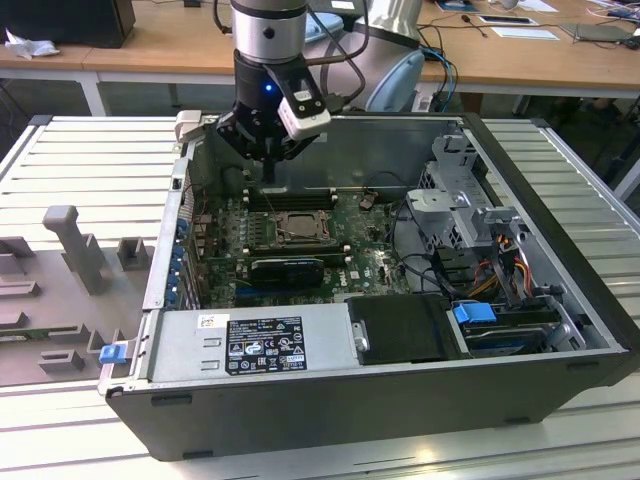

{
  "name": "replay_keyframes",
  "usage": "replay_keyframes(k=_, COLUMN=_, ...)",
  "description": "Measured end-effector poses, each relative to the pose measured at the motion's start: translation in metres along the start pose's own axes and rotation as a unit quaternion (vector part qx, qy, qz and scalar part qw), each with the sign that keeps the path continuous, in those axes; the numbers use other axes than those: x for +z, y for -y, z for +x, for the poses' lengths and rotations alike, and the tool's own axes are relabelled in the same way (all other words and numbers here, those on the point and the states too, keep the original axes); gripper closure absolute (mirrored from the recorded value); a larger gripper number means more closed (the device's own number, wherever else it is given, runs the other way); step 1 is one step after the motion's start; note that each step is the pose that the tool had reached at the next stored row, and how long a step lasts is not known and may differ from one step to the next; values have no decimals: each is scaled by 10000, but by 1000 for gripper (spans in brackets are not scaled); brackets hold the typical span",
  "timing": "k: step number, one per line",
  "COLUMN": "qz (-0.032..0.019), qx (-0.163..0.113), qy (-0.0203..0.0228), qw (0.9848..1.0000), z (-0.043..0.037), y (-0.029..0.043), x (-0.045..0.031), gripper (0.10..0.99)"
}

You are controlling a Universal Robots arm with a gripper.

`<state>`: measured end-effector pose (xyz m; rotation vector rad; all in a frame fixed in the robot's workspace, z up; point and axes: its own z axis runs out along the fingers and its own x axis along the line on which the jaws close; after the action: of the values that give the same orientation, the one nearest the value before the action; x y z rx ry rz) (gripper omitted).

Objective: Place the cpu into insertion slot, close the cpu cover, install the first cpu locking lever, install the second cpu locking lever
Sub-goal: 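Install the first cpu locking lever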

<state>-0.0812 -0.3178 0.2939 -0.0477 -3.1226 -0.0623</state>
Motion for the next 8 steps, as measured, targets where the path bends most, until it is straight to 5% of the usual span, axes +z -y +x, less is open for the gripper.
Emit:
replay_keyframes(k=4, qz=-3, qx=-2, qy=9, qw=10000, z=29, y=2, x=24, gripper=980)
replay_keyframes(k=8, qz=-9, qx=-8, qy=99, qw=10000, z=70, y=5, x=52, gripper=980)
